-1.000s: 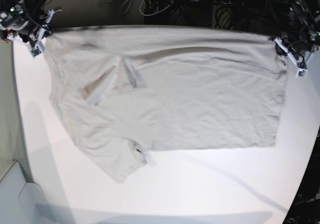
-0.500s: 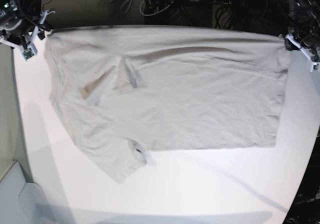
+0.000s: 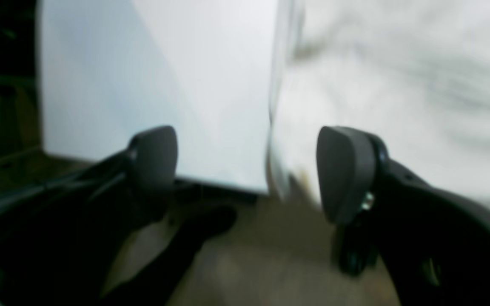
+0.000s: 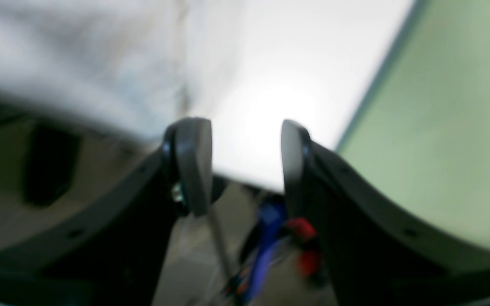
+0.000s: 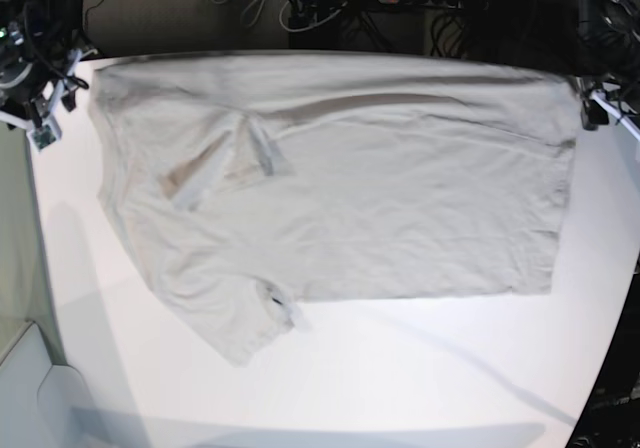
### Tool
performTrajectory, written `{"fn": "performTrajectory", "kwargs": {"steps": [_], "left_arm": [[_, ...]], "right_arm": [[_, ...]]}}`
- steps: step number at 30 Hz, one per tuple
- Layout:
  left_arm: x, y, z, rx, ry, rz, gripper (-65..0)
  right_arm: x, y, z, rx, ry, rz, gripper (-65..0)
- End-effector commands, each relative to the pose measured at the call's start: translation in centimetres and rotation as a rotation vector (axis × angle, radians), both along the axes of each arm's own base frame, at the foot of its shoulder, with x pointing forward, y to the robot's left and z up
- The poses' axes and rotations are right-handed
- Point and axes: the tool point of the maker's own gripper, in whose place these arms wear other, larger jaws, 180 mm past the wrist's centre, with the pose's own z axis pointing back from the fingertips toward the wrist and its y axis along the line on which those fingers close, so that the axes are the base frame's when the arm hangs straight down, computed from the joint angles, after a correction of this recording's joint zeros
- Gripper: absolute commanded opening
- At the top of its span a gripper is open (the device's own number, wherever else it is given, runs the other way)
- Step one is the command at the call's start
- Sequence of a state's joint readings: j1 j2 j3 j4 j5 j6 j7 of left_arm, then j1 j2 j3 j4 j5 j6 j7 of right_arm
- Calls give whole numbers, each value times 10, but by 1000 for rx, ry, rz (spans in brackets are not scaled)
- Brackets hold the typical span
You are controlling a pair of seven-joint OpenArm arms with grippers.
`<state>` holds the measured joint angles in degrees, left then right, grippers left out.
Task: Layout the t-shirt on the table in an organized manner, then fold the t-shirt properly
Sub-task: 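Release the shirt and move both grippers to the hem-side corners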
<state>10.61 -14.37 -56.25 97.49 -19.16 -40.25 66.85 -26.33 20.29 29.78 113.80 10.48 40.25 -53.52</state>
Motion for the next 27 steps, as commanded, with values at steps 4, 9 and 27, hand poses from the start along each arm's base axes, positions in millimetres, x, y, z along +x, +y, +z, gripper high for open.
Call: {"fn": "performTrajectory", "kwargs": {"steps": [4, 9, 27], "left_arm": [[39, 14, 41, 41, -152, 24, -151], [76, 12, 66, 22, -262, 26, -151], [137, -22, 59, -126, -297, 14, -89]], "right_arm": [[40, -9, 31, -38, -120, 14, -378], [105, -20, 65, -2, -287, -30, -375], [289, 73, 21, 407, -219, 100, -375]]}}
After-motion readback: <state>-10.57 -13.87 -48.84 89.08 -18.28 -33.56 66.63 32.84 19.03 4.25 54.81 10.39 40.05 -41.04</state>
